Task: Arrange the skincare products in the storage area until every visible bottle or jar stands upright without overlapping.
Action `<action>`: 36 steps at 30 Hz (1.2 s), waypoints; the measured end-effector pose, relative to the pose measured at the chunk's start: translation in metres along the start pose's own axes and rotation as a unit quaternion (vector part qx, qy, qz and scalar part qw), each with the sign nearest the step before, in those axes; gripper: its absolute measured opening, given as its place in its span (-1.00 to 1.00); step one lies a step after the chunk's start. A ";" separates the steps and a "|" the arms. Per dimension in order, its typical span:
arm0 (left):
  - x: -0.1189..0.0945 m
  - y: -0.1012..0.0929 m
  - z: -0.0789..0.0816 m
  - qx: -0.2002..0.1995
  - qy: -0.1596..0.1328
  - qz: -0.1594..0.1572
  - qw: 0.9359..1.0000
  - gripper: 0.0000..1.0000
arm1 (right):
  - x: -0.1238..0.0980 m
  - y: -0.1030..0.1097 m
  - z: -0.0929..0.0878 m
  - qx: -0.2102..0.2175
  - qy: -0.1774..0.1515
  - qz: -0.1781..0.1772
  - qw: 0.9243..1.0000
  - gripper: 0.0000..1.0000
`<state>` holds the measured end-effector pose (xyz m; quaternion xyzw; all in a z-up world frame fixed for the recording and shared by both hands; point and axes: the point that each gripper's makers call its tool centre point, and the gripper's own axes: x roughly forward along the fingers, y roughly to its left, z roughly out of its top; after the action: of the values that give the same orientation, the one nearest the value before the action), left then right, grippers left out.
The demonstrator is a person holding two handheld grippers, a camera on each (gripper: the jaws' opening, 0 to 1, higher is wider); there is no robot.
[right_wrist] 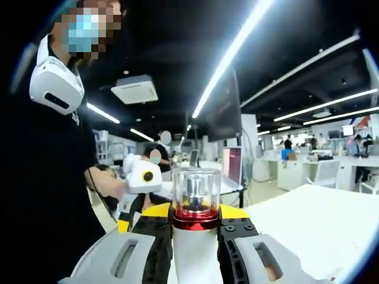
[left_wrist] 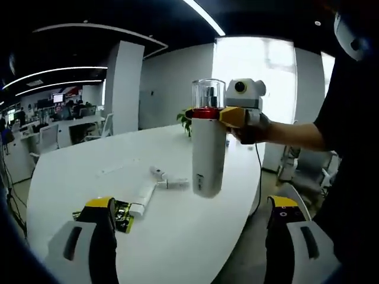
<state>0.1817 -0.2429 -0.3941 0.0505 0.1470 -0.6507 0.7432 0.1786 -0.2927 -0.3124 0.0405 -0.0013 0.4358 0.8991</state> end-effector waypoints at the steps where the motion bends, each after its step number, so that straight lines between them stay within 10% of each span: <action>1: 0.000 0.000 0.001 -0.002 0.002 0.003 1.000 0.99 | -0.001 -0.001 -0.002 0.000 -0.002 0.001 1.000 -0.62; 19: -0.003 0.023 -0.066 -0.045 0.041 0.045 0.997 0.98 | -0.001 -0.036 -0.075 0.009 0.000 -0.014 1.000 -0.62; 36: 0.006 0.024 -0.081 -0.008 0.085 0.049 0.995 0.98 | -0.009 -0.074 -0.135 -0.001 0.029 -0.018 0.999 -0.61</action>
<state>0.1937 -0.2236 -0.4761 0.1066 0.2120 -0.6057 0.7595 0.2269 -0.3353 -0.4522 0.0269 0.0246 0.4203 0.9067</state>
